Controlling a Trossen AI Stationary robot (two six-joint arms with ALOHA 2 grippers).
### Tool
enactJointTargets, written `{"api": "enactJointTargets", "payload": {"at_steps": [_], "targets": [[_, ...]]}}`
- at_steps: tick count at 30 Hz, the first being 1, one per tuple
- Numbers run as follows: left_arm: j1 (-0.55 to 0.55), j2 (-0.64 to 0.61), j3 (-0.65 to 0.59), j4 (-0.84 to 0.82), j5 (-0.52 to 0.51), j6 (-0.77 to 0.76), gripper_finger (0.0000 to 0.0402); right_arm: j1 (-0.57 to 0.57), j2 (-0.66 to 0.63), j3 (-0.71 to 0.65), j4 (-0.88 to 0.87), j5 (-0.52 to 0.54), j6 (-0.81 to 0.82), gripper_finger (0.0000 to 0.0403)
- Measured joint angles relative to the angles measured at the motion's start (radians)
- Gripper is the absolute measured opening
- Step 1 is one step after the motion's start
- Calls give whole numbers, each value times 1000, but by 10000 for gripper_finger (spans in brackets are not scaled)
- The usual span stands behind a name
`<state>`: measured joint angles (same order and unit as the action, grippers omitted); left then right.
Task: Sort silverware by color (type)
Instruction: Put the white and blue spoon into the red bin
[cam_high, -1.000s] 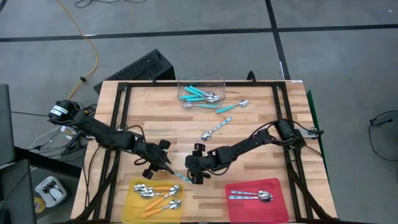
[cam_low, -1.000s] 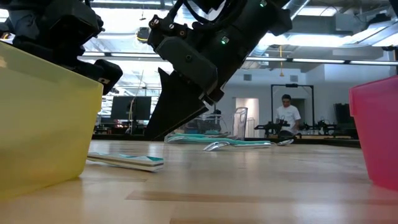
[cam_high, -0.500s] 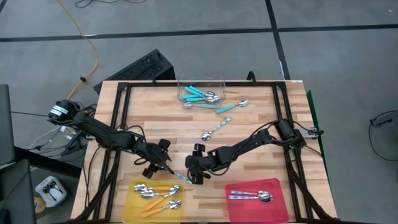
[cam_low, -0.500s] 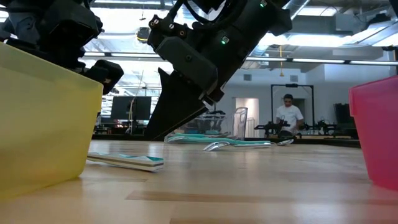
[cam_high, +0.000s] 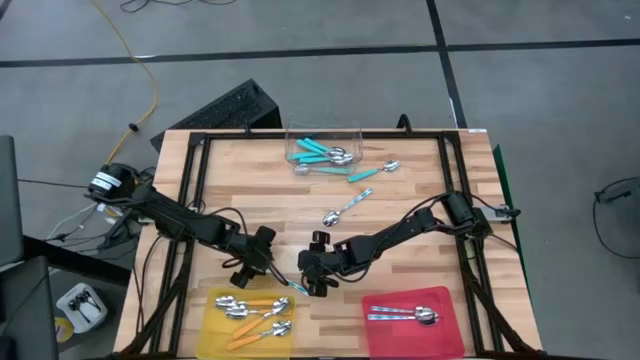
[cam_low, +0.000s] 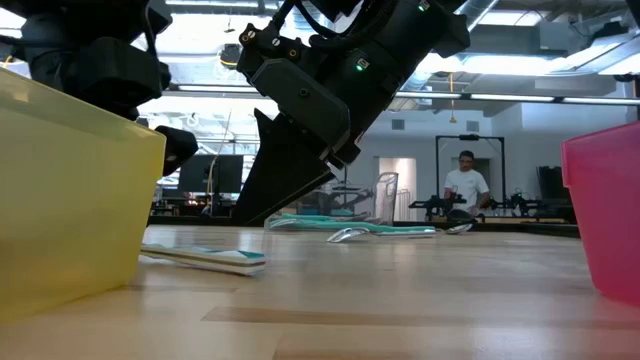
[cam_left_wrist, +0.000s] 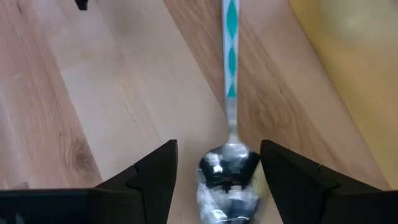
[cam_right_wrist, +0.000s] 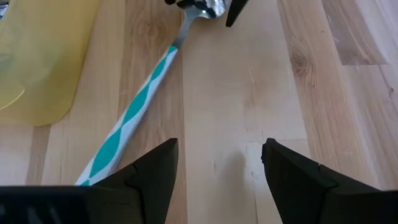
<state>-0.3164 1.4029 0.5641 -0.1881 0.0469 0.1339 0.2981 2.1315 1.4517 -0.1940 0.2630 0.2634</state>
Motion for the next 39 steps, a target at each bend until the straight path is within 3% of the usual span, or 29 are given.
{"api": "enactJointTargets", "payload": {"at_steps": [10,14,18,22,32,39], "targets": [[0,80,70,-65,34,19,214,0,0,0,0,0,0,255],[2,90,71,-111,-26,-15,210,0,0,0,0,0,0,255],[21,78,72,-151,-122,-69,187,0,0,0,0,0,0,255],[49,78,72,-159,-115,-86,160,0,0,0,0,0,0,255],[92,78,74,-192,-125,-104,158,0,0,0,-10,0,61,255],[94,78,73,-218,-156,-151,110,-6,-9,0,-37,0,59,255]]}}
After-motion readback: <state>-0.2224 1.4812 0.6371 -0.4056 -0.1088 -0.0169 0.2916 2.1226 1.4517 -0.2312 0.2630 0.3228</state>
